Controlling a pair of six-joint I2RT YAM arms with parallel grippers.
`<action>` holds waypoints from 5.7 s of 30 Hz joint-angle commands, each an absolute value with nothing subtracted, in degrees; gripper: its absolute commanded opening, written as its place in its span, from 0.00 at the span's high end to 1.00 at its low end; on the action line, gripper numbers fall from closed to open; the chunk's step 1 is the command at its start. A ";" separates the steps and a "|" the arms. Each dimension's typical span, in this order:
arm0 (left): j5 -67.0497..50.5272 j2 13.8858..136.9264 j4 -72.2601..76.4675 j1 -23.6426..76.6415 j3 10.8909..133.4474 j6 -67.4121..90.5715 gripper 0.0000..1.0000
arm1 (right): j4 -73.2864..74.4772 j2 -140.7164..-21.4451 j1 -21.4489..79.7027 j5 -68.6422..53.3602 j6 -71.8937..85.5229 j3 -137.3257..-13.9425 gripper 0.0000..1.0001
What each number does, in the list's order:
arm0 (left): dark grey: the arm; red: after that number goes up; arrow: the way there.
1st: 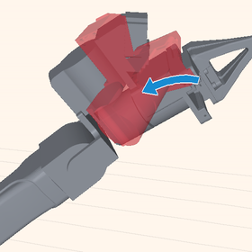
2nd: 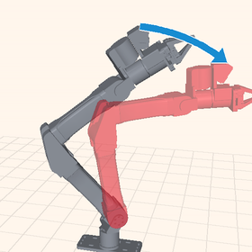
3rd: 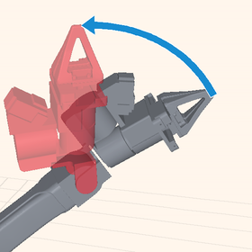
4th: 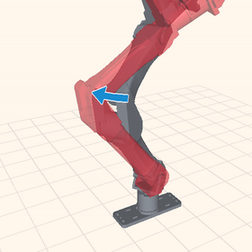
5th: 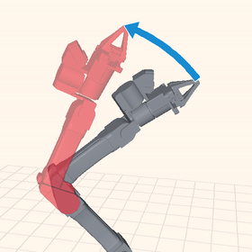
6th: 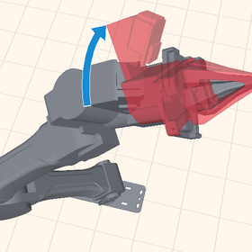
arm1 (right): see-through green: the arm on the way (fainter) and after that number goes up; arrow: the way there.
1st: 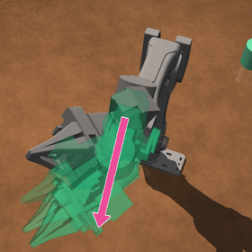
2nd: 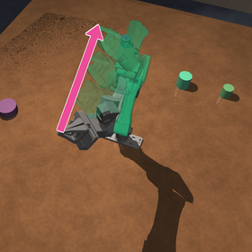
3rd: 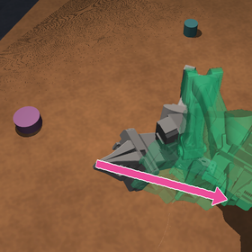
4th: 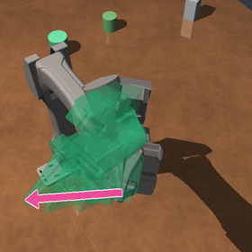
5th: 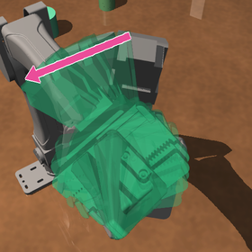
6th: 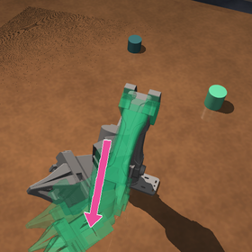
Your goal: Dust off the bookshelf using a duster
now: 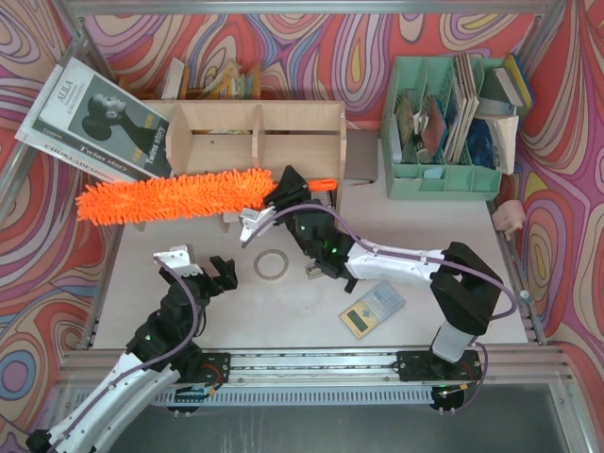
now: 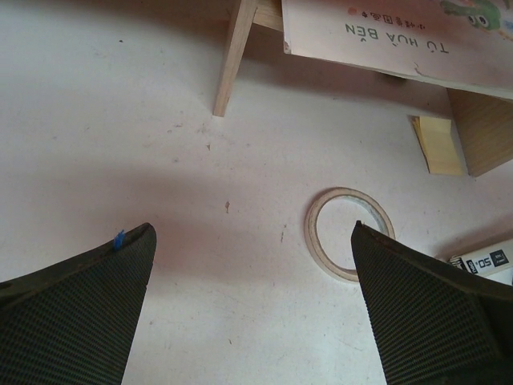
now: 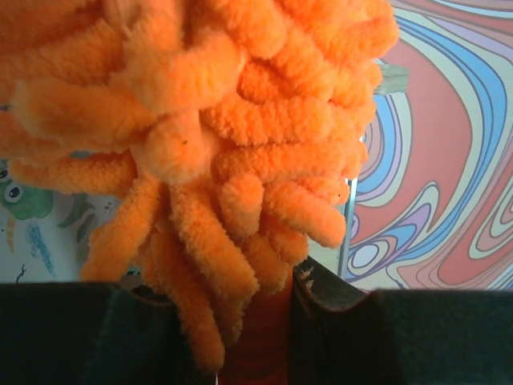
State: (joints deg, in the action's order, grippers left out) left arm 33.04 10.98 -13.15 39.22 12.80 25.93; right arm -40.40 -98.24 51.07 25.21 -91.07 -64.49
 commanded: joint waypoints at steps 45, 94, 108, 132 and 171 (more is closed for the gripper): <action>33.48 10.02 -12.83 39.02 12.39 26.21 0.01 | -60.01 -106.63 55.55 33.86 -96.76 -75.23 1.00; 49.52 0.42 -21.85 39.02 11.90 31.70 0.02 | 28.42 -105.28 77.85 45.93 21.69 -109.18 1.00; 49.56 0.27 -22.41 39.07 12.13 31.81 0.02 | 36.65 -111.83 82.40 39.92 29.27 -118.02 1.00; 49.31 0.29 -22.65 39.07 12.22 32.08 0.01 | 45.83 -114.10 79.87 37.23 42.21 -113.75 1.00; 48.71 0.30 -21.84 39.07 11.87 31.64 0.01 | 27.49 -113.63 82.89 36.08 26.39 -114.04 1.00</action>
